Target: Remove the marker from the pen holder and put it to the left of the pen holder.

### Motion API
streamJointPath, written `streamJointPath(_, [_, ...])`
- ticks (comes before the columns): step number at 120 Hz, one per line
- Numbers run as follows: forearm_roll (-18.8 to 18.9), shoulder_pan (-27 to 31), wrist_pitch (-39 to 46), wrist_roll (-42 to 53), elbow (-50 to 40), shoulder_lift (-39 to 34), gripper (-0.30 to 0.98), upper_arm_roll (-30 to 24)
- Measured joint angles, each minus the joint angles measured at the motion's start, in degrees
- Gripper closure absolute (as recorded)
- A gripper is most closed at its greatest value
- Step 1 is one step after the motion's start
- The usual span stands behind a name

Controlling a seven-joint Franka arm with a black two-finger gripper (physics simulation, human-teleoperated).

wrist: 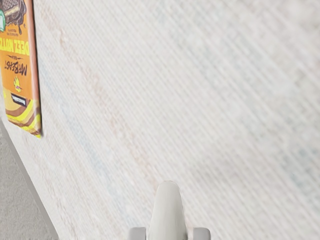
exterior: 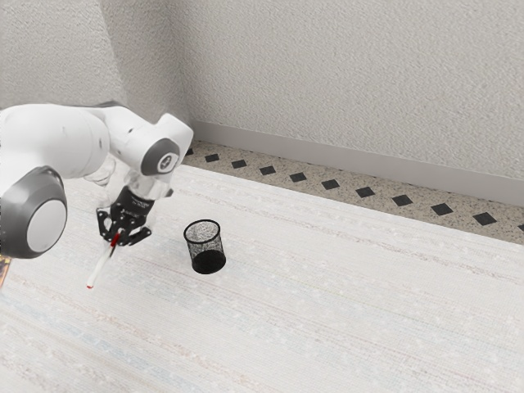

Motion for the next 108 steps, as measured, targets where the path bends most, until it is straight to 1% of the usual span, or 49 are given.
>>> streamJointPath(16, [0.1, 0.1, -1.5, -0.4, 0.6, 0.7, 0.77, -0.1])
streamJointPath(20, [0.0, 0.1, -1.7, -0.4, 0.6, 0.8, 0.74, -0.4])
streamJointPath(37, [-0.4, 0.1, -1.9, 0.2, 0.6, 0.8, 0.44, -0.7])
streamJointPath(45, [-0.6, 0.2, -1.9, 0.7, 0.8, 0.8, 0.33, -0.7])
streamJointPath(62, [-1.0, 0.4, -2.0, 1.9, 0.8, -0.2, 0.19, -0.5])
streamJointPath(68, [-1.1, 0.4, -2.0, 2.4, 0.7, -2.7, 0.15, -0.4])
streamJointPath(72, [-1.6, 0.4, -1.9, 2.8, 0.6, -5.8, 0.14, -0.4])
streamJointPath(78, [-3.3, 0.2, -0.9, 3.9, 0.6, -11.5, 0.11, -0.6])
streamJointPath(90, [-12.0, 0.1, 4.6, 9.0, 3.3, -18.8, 0.08, -0.5])
streamJointPath(96, [-15.2, -0.1, 6.5, 11.5, 4.6, -21.4, 0.07, -0.4])
streamJointPath(100, [-16.4, -0.1, 7.1, 13.1, 5.0, -22.2, 0.06, -0.3])
streamJointPath(108, [-16.7, -0.1, 7.6, 15.8, 5.4, -22.8, 0.05, -0.8])
